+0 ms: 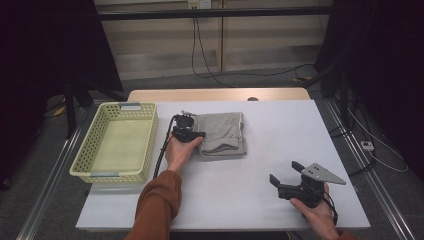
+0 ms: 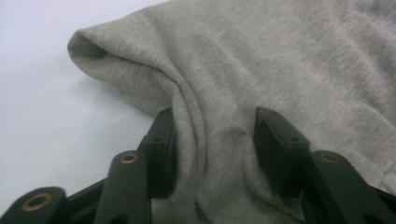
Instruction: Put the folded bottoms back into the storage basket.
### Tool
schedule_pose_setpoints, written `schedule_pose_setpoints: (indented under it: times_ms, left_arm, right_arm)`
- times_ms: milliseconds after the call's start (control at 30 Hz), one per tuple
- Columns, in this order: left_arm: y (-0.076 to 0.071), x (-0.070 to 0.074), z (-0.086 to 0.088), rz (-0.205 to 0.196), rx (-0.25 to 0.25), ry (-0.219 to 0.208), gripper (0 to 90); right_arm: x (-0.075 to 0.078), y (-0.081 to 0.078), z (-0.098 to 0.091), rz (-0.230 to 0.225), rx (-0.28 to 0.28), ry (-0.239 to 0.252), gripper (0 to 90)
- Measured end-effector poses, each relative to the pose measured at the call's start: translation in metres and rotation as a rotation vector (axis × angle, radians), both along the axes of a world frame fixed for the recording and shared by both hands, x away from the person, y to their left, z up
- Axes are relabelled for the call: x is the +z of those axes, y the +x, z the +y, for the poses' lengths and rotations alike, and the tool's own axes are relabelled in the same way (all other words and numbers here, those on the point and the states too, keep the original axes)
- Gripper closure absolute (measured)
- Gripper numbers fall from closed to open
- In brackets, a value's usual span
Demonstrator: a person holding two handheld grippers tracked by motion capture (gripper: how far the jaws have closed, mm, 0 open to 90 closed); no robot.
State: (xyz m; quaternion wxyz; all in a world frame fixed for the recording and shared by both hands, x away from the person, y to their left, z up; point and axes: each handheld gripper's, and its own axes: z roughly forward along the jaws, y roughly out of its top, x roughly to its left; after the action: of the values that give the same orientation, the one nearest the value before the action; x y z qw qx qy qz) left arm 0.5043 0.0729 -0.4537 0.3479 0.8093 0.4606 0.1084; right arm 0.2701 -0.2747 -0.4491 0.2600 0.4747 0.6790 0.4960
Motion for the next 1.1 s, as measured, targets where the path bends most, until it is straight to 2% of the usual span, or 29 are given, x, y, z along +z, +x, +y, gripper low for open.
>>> schedule_pose_setpoints:
  times_ms: [100, 200, 400, 433, 467, 500, 867, 967, 1100]
  left_arm:
    - [0.000, -0.001, 0.001, 0.021, -0.011, -0.040, 61.8]
    - [0.000, 0.000, -0.001, 0.023, -0.023, -0.041, 65.6]
    - [0.001, -0.001, -0.001, 0.044, -0.026, -0.077, 71.5]
    - [0.001, -0.001, -0.001, 0.051, -0.034, -0.072, 73.4]
    - [0.000, 0.000, -0.003, 0.040, -0.026, -0.061, 74.2]
    - [0.000, 0.000, -0.004, 0.037, -0.027, -0.057, 74.9]
    - [0.001, 0.003, 0.002, 0.066, -0.011, -0.124, 76.1]
    - [0.001, 0.005, 0.003, 0.069, -0.022, -0.114, 76.1]
    - [-0.001, 0.010, 0.003, 0.038, -0.030, -0.132, 76.1]
  right_arm:
    - [0.000, 0.000, 0.000, 0.002, -0.001, 0.001, 5.5]
    - [0.000, 0.000, 0.000, -0.004, 0.000, -0.002, 5.5]
    - [0.000, 0.000, 0.000, 0.000, -0.002, 0.000, 5.5]
    - [0.001, 0.000, 0.001, 0.000, -0.003, 0.000, 5.5]
    - [0.001, 0.000, 0.001, 0.001, -0.002, 0.002, 5.5]
    - [0.000, 0.000, 0.000, 0.000, -0.002, 0.001, 5.5]
    - [0.000, 0.000, -0.001, 0.002, -0.002, 0.006, 5.6]
    - [0.000, 0.000, -0.001, 0.001, -0.001, 0.008, 5.6]
    - [0.000, 0.000, -0.001, 0.001, 0.001, 0.007, 5.6]
